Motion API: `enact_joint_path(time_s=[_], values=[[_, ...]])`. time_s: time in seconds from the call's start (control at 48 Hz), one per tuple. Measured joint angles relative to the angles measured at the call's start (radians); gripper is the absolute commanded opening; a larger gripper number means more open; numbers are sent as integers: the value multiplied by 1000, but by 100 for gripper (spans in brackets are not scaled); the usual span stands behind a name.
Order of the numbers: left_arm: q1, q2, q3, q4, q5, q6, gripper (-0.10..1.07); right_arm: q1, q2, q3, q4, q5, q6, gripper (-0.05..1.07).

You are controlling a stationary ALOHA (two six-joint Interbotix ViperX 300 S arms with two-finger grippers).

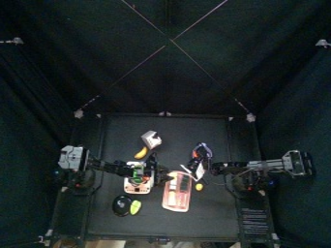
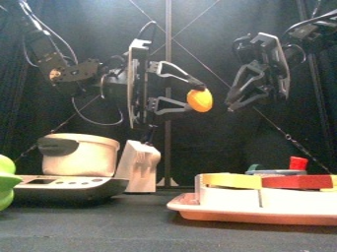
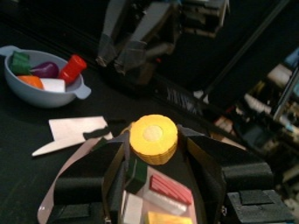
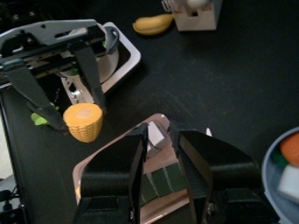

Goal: Grab corn bottom

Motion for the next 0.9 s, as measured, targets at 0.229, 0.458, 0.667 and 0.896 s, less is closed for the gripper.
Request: enact_joint_path(time_s=[0.229,0.458,0.667,0.896], values=[[-2,-64,2,192,281,5,77,207,0,51,224,115,5,67],[-11,-71,2,216,390,3,77,367,48,31,362,250,6,68],[-28,-71,2,222,400,3,76,391,133,20,368,314,6,75],[-32,-69,2,222,405,3,76,393,192,8,360,345,6,90]])
